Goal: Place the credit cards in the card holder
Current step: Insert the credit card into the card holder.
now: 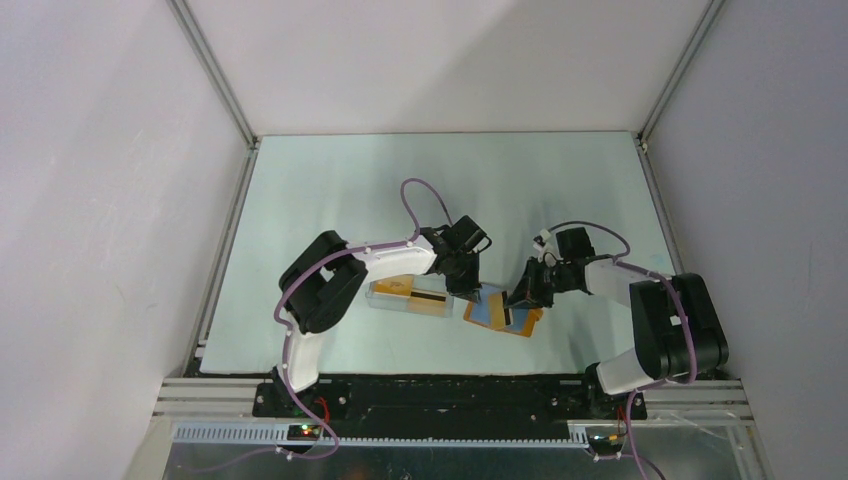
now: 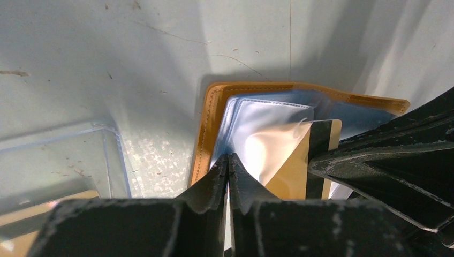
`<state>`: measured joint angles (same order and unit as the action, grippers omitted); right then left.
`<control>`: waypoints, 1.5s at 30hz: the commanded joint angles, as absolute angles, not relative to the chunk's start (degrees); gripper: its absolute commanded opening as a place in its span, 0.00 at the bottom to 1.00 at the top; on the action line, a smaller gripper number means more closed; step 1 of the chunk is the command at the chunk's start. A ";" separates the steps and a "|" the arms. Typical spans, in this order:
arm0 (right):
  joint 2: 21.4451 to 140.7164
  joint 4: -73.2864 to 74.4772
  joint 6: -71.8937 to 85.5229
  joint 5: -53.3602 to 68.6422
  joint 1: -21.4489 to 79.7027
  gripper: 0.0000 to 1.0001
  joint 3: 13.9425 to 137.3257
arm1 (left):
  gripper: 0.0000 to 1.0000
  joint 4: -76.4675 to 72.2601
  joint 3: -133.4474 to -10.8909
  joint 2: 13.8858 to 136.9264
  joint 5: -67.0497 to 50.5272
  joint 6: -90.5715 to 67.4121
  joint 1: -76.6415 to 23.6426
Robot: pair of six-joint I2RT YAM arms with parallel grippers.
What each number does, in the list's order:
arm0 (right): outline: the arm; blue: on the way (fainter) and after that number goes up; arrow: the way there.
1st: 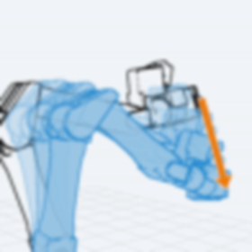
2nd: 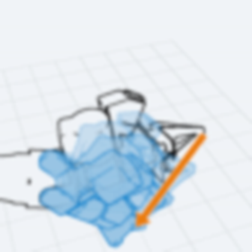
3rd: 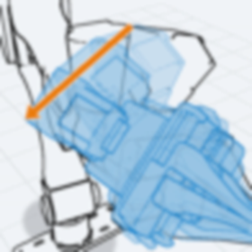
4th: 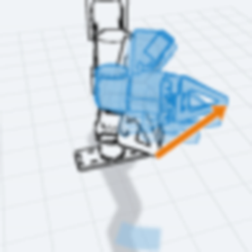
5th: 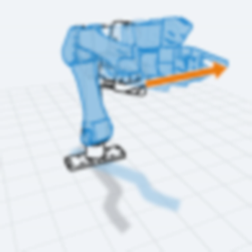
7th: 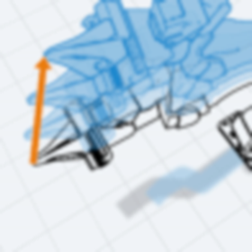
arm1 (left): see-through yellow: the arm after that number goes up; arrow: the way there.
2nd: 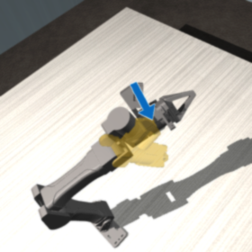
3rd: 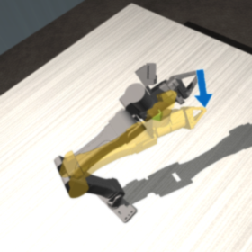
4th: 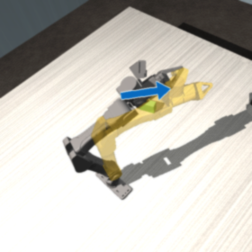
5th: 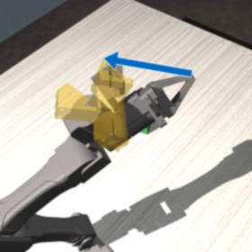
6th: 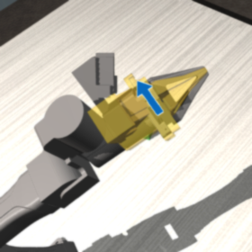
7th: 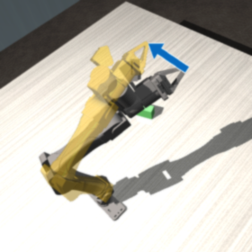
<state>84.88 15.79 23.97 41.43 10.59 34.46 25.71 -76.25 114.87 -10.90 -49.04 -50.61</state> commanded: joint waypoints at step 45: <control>69.53 -5.72 37.10 28.51 9.71 0.00 22.32 | 0.04 28.99 -72.36 116.60 -7.87 -49.13 -49.75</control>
